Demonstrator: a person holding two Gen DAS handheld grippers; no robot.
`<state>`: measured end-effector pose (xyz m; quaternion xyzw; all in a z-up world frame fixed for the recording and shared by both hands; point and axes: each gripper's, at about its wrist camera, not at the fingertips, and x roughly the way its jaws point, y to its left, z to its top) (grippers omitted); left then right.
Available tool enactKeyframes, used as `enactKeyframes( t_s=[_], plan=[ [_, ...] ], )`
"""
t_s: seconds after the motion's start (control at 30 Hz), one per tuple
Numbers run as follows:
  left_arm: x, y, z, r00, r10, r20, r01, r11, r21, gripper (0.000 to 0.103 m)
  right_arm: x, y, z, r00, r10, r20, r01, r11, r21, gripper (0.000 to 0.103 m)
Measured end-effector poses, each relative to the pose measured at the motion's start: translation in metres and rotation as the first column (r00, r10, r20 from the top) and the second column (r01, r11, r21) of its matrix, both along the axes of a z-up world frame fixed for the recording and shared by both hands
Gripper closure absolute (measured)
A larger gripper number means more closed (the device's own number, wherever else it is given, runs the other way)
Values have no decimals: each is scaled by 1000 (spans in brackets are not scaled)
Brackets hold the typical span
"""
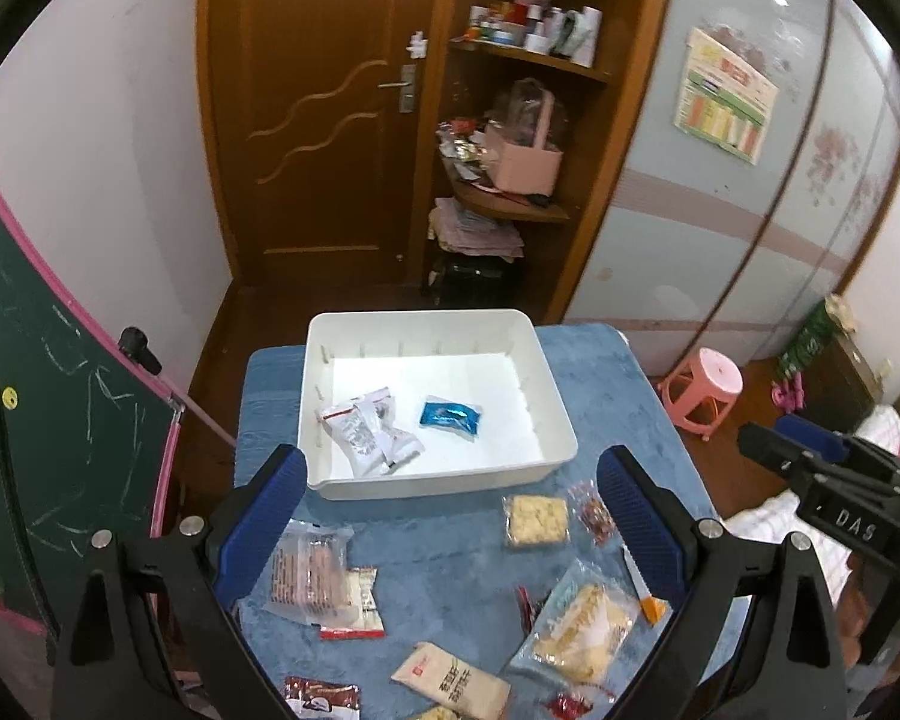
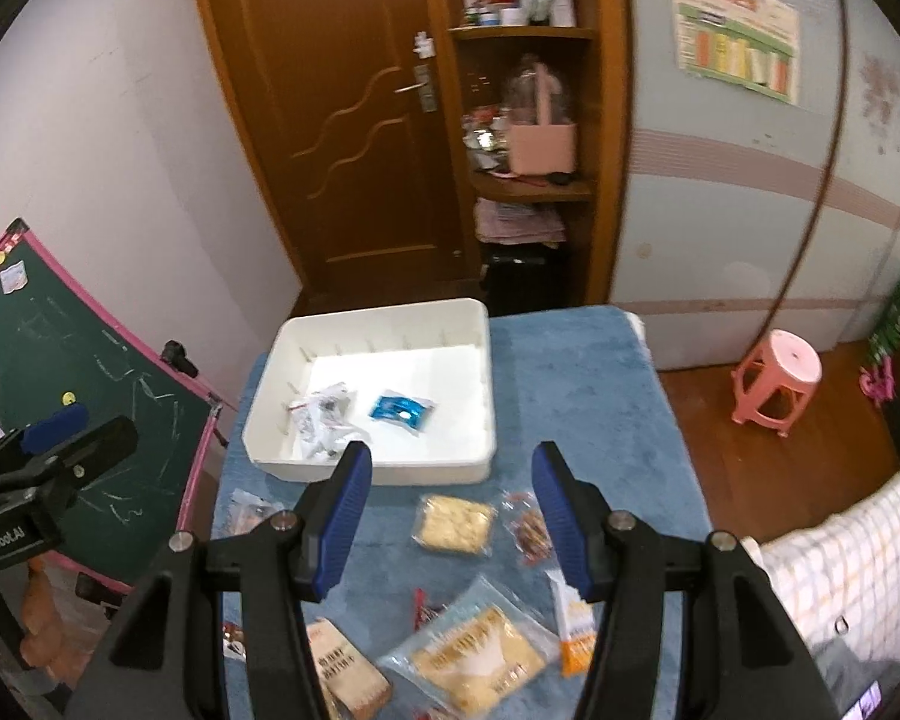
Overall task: Organize snacks
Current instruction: 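Grasp the clear cracker bag with left tool while right tool grasps orange oat bar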
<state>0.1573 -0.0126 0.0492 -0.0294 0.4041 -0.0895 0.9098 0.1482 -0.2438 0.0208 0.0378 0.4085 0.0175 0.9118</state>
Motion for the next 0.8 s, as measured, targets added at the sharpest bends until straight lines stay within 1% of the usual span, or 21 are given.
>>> enactKeyframes(
  t_s=[0.2, 0.3, 0.4, 0.57, 0.8],
  plan=[
    [-15, -26, -6, 997, -76, -15, 76, 997, 27, 6, -42, -29, -6, 996, -92, -5, 92, 996, -12, 47],
    [-17, -40, -13, 993, -111, -28, 111, 994, 24, 6, -56, -39, -10, 993, -121, -10, 121, 992, -26, 47],
    [-19, -55, -26, 988, -147, -50, 149, 988, 28, 6, -66, -51, -21, 989, -146, -31, 145, 989, -27, 47],
    [-11, -76, -50, 976, -187, -110, 193, 980, 40, 6, -70, -68, -48, 980, -177, -90, 177, 984, -12, 47],
    [9, -110, -100, 948, -220, -229, 239, 969, 58, 6, -60, -86, -97, 967, -156, -202, 158, 987, -7, 47]
  ],
)
